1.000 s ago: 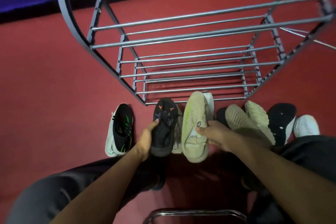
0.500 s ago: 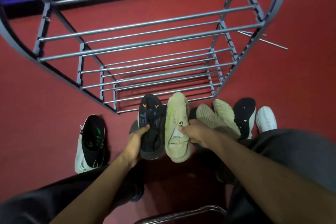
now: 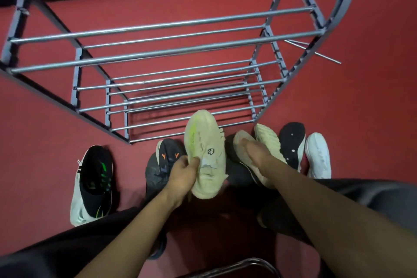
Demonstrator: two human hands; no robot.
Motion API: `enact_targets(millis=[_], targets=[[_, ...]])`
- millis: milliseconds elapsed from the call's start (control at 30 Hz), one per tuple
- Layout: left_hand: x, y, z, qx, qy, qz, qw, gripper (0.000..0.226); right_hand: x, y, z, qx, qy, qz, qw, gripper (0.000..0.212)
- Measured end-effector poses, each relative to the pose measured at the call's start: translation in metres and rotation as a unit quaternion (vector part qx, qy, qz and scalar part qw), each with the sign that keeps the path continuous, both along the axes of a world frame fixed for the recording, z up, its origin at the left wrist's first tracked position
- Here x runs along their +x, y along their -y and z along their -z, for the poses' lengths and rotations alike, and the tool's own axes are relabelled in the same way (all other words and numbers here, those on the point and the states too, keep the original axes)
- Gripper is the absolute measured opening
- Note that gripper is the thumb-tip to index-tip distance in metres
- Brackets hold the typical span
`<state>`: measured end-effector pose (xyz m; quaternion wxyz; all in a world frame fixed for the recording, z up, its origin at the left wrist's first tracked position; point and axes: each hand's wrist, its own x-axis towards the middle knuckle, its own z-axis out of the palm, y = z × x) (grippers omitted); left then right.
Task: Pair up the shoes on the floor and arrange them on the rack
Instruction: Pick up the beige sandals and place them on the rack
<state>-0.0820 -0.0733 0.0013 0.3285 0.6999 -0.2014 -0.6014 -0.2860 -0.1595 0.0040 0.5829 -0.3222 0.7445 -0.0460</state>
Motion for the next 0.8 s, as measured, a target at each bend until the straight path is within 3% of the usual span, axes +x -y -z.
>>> enact_targets(millis=[67,100,167,267,433,533,633,700,800], targets=[[0.012,-0.003,0.012,0.006,0.01,-0.018,1.0,0.022,-0.021,-0.009,0.024,-0.005,-0.257,-0.149,0.955,0.063],[0.018,-0.005,0.018,0.013,0.009,-0.025,1.0,0.023,-0.031,-0.019,0.034,0.005,-0.312,-0.235,0.92,0.068],[0.024,-0.007,0.03,0.025,0.006,-0.03,0.999,0.023,-0.042,-0.045,0.056,0.003,-0.366,-0.37,0.854,0.083],[0.027,-0.011,0.042,0.038,0.007,-0.034,0.999,0.019,-0.035,-0.068,0.07,-0.074,-0.409,-0.436,0.798,0.072],[0.023,-0.015,0.049,0.063,0.02,-0.01,0.998,0.022,-0.038,-0.059,0.067,-0.13,-0.307,-0.425,0.842,0.074],[0.019,-0.019,0.049,0.072,0.026,0.006,0.997,0.023,-0.028,-0.066,0.072,-0.083,-0.276,-0.442,0.85,0.062],[0.023,-0.024,0.048,0.073,0.038,0.01,0.997,0.026,-0.019,-0.079,0.086,-0.034,-0.243,-0.314,0.917,0.066],[0.027,-0.028,0.049,0.078,0.036,0.003,0.996,0.028,-0.02,-0.079,0.09,-0.036,-0.264,-0.246,0.932,0.072],[0.032,-0.03,0.049,0.092,0.029,-0.024,0.995,0.03,-0.027,-0.074,0.094,-0.001,-0.26,-0.232,0.937,0.086]])
